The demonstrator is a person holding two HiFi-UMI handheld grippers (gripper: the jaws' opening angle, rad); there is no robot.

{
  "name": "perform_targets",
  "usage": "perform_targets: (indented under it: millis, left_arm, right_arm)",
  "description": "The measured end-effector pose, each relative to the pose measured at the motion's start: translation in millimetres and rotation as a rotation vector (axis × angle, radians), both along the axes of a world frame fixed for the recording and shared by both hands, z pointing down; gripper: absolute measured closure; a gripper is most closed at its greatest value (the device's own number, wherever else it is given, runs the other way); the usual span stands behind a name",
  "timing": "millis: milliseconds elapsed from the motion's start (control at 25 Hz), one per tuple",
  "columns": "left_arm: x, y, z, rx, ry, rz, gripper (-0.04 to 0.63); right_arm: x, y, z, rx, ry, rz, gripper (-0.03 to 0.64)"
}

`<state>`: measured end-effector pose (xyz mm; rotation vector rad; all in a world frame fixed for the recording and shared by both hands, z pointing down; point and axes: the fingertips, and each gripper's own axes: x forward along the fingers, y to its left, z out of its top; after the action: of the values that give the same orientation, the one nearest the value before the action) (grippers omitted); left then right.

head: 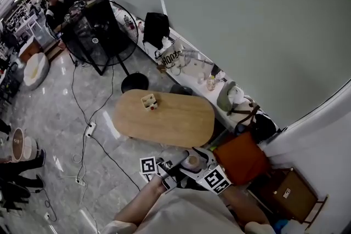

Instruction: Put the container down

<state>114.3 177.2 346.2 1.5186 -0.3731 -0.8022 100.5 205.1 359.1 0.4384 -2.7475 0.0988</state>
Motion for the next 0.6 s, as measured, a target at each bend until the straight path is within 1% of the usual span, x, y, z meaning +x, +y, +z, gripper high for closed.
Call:
perform_targets:
  millis: [120,360,480,600]
  left_arm:
    - [-2,-16,5,-0.007,-0.002,0.011,0.293]
    - [-14,-51,24,-0.049,-0.004,0.059,0.293]
    - [-24,-77,34,-0.046,-0.032,0.096,0.293]
    - [-36,-107,45,-0.055,-0.02,0.122,0.293]
  right_arm:
    - [-3,-16,6,-0.014,0.001,0.007,0.225]
    - [-16,-51,22,-0.049,0.003,0.038,0.227]
    - [-27,-77,32,-0.061,0.003,0.047,0.227]
    - [-40,-107,42,-0.067,0.003,0.062,0.227]
